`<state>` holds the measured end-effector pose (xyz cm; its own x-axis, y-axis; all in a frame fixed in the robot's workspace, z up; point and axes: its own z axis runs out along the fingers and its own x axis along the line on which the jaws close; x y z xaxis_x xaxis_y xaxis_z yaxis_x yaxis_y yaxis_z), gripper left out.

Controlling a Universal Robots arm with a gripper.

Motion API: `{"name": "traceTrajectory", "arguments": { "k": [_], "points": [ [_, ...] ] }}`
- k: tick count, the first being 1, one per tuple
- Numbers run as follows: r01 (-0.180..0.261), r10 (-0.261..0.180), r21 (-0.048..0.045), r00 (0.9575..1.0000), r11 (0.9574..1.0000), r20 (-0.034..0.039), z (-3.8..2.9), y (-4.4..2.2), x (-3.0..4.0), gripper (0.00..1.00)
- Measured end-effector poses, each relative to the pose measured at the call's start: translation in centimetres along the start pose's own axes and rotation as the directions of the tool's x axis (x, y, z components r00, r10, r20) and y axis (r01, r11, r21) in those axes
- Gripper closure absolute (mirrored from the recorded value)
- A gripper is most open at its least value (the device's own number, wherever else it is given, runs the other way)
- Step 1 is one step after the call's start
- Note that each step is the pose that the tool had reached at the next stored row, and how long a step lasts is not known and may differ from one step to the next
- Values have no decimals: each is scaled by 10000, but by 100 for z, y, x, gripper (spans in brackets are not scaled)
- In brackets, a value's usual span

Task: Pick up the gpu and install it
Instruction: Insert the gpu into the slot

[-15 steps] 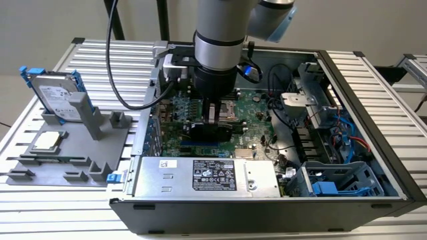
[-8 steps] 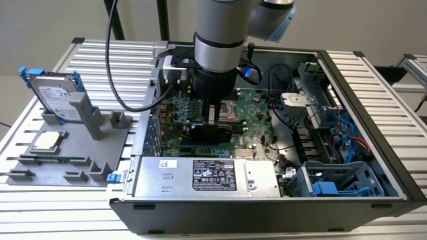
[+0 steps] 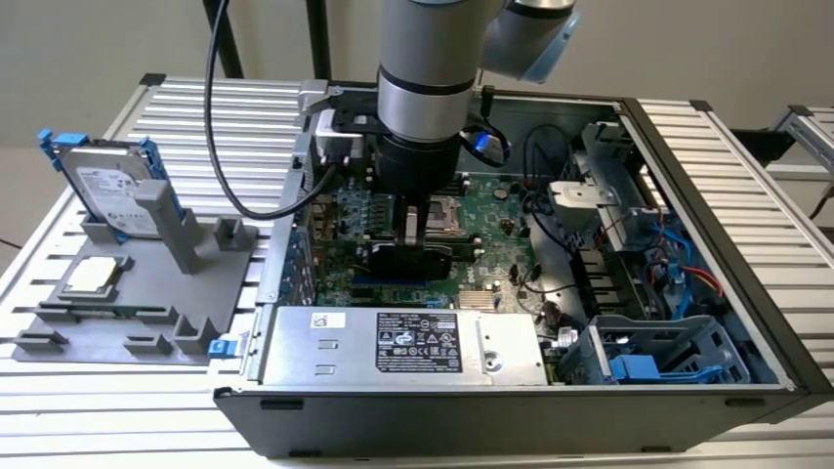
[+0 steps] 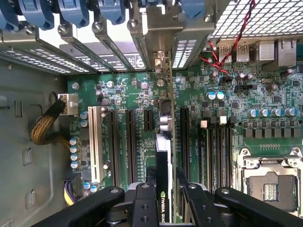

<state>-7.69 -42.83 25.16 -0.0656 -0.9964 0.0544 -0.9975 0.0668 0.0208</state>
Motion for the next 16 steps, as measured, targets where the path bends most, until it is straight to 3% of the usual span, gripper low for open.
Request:
{"name": "traceTrajectory", "arguments": {
  "k": [16],
  "points": [
    [0, 0, 0, 10000, 10000, -2, 27, -1, -1, 100]
  ]
}}
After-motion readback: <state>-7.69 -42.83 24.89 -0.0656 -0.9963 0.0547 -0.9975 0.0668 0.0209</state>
